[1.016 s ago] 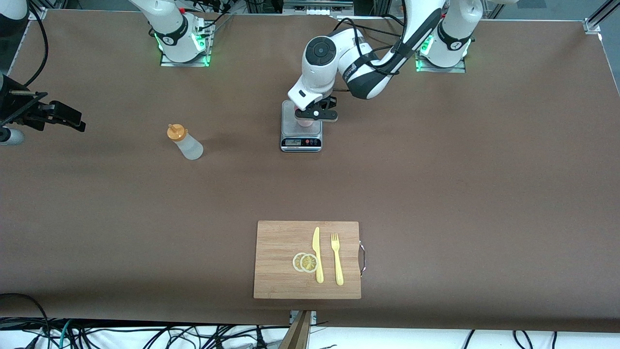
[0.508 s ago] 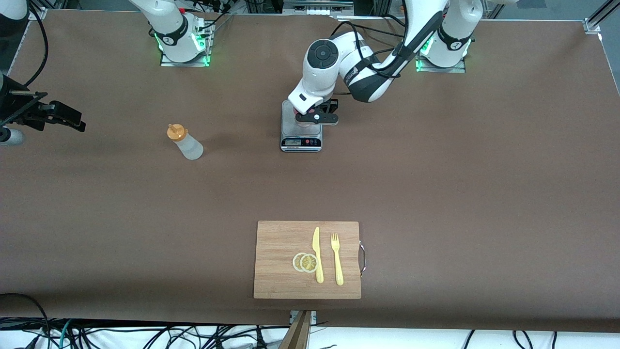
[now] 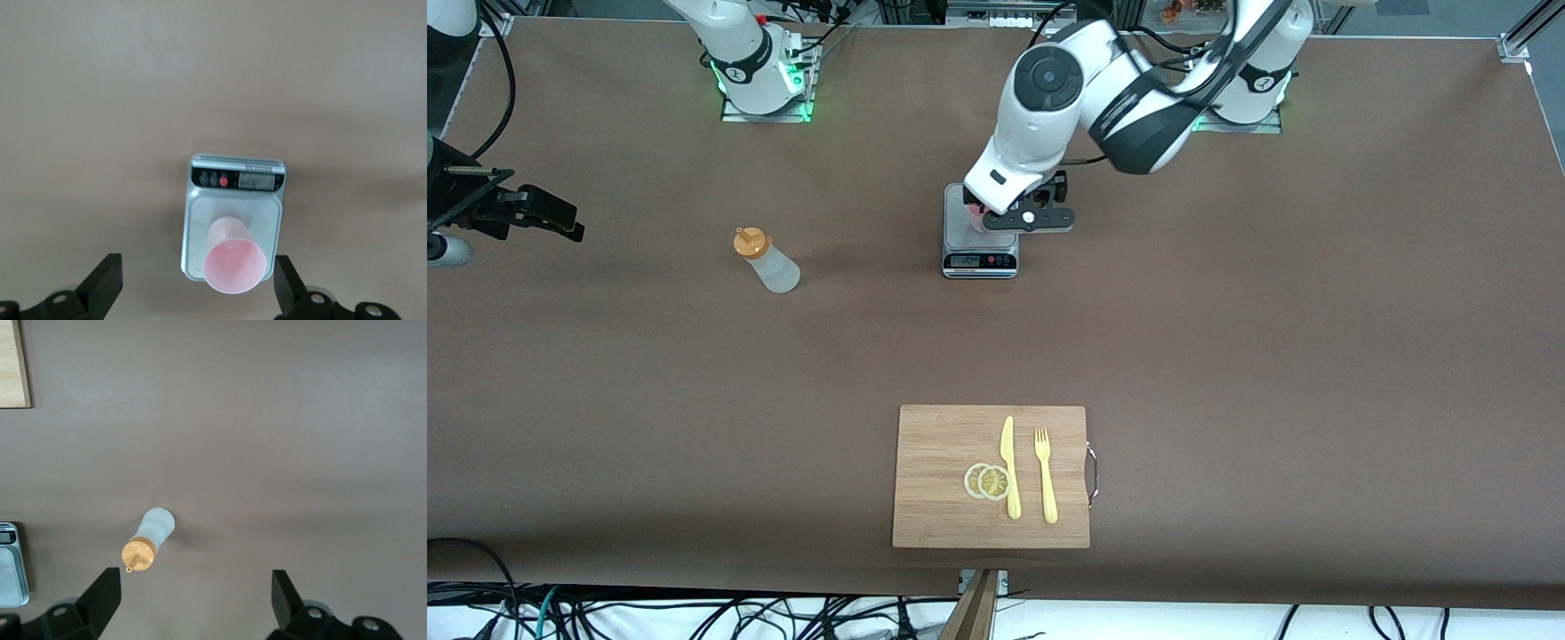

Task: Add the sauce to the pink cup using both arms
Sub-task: 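Release the cup on the scale and withdraw the left gripper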

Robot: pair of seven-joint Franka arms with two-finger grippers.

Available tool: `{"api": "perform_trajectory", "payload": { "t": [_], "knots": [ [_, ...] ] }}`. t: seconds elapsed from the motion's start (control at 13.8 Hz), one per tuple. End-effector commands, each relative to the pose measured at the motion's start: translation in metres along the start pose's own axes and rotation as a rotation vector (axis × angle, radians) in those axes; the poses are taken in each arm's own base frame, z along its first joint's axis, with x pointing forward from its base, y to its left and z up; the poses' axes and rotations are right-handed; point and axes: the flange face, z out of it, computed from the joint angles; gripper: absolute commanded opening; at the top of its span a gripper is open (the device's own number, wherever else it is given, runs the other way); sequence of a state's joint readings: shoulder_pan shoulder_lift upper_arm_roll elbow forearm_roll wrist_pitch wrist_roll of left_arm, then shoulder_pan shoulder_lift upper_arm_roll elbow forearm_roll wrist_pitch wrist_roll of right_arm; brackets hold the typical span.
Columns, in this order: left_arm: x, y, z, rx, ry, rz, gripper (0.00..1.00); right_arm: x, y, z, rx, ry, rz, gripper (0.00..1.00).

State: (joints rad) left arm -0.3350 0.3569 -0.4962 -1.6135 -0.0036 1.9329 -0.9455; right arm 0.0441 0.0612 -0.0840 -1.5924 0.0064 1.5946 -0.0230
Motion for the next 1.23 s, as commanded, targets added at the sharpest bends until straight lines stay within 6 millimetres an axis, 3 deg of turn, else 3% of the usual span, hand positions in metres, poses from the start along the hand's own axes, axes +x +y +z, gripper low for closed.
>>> {"api": "perform_trajectory", "payload": {
  "t": [0.0,0.22,0.44,0.65,0.8,1.02,1.16],
  "knots": [
    [0.03,-0.041,-0.07,-0.018,0.052,-0.055,1.0,0.002,0.002,0.0,0.015,-0.008,-0.014,1.0],
    [0.079,-0.119,-0.133,-0.038,0.127,-0.167,1.0,0.002,0.002,0.0,0.015,-0.008,-0.012,1.0],
    [0.12,-0.211,-0.179,-0.008,0.15,-0.103,1.0,0.002,0.002,0.0,0.015,-0.008,-0.008,1.0],
    [0.147,-0.306,-0.213,0.042,0.103,-0.047,1.0,0.002,-0.002,-0.001,0.013,-0.008,-0.014,1.0],
    [0.157,-0.356,-0.225,0.059,0.086,0.01,1.0,0.002,-0.004,0.0,0.013,-0.01,-0.018,1.0],
    [0.166,-0.407,-0.231,0.064,0.078,0.07,1.0,0.001,-0.005,0.001,0.013,-0.013,-0.017,1.0],
    [0.167,-0.418,-0.232,0.069,0.076,0.131,1.0,0.002,-0.004,0.0,0.015,-0.01,-0.023,1.0]
  ]
}}
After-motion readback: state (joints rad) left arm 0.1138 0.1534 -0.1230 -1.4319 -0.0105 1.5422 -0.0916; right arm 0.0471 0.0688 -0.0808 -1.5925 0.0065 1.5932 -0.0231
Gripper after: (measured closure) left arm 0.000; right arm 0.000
